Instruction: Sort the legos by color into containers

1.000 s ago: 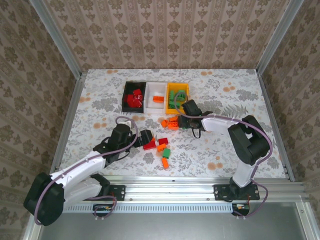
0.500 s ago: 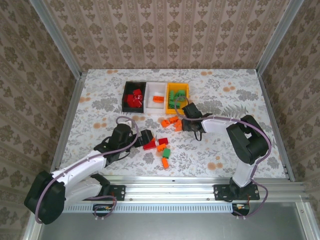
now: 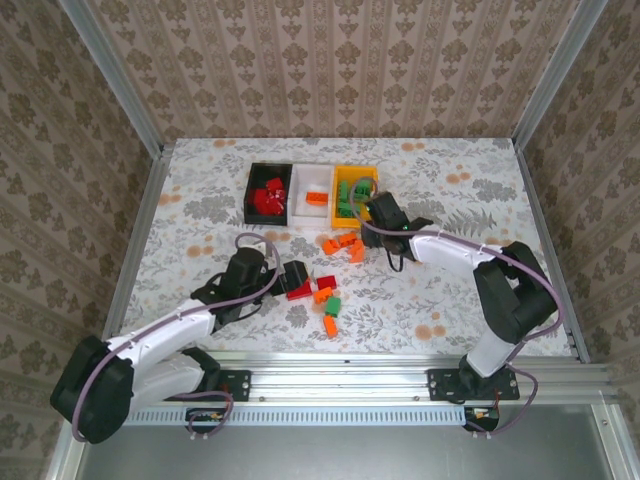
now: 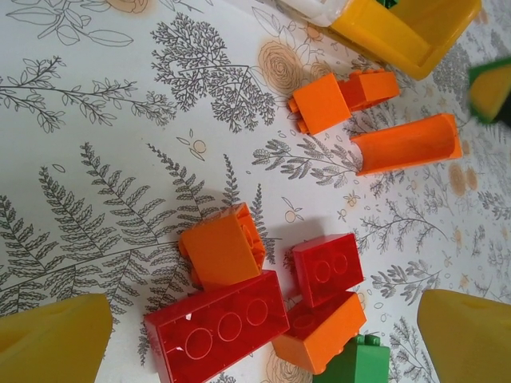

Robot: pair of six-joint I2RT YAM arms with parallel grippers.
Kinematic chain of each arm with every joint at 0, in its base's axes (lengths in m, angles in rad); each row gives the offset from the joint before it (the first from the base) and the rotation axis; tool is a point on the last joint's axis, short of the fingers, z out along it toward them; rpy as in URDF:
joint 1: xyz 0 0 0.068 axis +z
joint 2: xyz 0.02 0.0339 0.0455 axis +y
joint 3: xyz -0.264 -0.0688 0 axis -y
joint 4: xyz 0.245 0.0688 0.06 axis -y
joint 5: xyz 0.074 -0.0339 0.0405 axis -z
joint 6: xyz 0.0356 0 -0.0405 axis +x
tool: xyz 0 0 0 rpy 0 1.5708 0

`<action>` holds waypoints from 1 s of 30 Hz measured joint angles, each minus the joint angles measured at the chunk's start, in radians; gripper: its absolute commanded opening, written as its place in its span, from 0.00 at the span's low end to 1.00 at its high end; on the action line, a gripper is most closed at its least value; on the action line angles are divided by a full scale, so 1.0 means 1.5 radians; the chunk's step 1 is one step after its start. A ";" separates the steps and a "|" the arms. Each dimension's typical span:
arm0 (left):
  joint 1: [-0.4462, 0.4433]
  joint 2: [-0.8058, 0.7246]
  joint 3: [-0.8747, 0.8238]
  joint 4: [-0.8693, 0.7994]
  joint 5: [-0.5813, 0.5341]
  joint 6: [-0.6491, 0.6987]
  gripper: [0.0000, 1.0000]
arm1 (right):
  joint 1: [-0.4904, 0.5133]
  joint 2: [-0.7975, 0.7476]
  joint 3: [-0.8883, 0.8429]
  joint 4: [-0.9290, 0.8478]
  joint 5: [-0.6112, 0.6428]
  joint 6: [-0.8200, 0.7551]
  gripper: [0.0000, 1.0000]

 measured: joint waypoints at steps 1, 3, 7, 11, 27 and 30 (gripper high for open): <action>0.000 0.006 0.000 0.001 0.000 0.000 1.00 | 0.000 0.007 0.025 -0.003 0.002 -0.005 0.29; 0.000 0.021 0.001 0.000 0.002 0.000 1.00 | -0.001 0.048 0.107 -0.018 0.005 -0.018 0.29; -0.001 0.025 0.001 -0.003 0.002 0.000 1.00 | -0.006 0.168 0.272 -0.032 0.006 -0.043 0.31; -0.001 0.007 0.001 -0.012 0.002 0.000 1.00 | -0.016 0.256 0.365 -0.064 0.005 -0.053 0.42; -0.057 0.096 0.149 -0.167 -0.084 0.078 0.86 | -0.022 0.106 0.271 -0.097 0.022 -0.067 0.58; -0.069 0.157 0.189 -0.200 -0.114 0.100 0.81 | -0.013 0.021 0.166 -0.064 0.021 -0.051 0.58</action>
